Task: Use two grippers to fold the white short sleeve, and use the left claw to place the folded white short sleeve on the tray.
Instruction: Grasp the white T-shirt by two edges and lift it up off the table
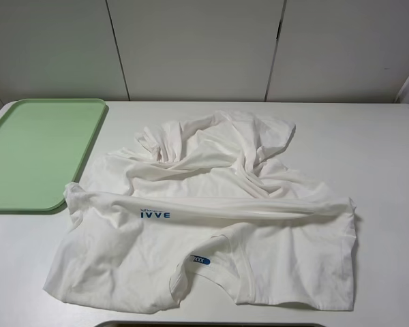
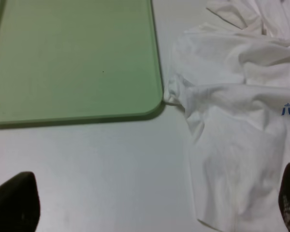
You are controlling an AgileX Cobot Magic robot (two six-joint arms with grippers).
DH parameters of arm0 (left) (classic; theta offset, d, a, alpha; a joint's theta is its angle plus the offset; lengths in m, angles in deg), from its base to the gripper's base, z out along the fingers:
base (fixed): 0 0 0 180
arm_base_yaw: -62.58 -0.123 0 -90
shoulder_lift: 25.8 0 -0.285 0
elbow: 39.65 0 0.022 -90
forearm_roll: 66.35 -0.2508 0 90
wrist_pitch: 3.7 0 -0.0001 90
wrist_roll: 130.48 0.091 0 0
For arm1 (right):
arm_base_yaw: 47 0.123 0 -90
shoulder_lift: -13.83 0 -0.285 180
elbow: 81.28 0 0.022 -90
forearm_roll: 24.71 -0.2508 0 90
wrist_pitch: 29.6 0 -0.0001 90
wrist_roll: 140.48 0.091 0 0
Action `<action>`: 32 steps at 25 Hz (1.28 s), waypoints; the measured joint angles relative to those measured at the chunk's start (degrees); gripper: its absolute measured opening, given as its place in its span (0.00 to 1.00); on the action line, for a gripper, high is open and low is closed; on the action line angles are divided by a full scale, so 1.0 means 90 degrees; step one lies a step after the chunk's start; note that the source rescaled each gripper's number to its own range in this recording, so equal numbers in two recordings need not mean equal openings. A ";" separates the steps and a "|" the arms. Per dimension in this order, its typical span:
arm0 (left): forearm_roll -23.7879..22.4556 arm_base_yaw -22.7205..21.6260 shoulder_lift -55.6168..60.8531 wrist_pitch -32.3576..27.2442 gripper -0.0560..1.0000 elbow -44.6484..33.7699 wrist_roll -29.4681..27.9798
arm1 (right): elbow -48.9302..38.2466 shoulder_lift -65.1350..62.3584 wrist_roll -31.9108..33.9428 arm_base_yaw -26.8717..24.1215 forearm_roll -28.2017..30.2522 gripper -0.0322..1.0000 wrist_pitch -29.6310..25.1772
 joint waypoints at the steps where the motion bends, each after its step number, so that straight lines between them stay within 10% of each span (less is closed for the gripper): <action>1: 0.0000 0.0000 0.0000 0.0000 1.00 0.0000 0.0006 | 0.0000 0.0000 0.0000 0.0000 0.0000 1.00 0.0000; 22: -0.0100 0.0459 -0.0010 0.0123 1.00 0.0110 0.0052 | 0.0040 0.0116 -0.0078 0.0014 -0.0134 1.00 0.0035; 32: -0.0100 0.1074 -0.2153 0.0528 1.00 0.1253 0.1096 | 0.0936 0.2611 -0.1646 0.0451 -0.1243 1.00 0.0920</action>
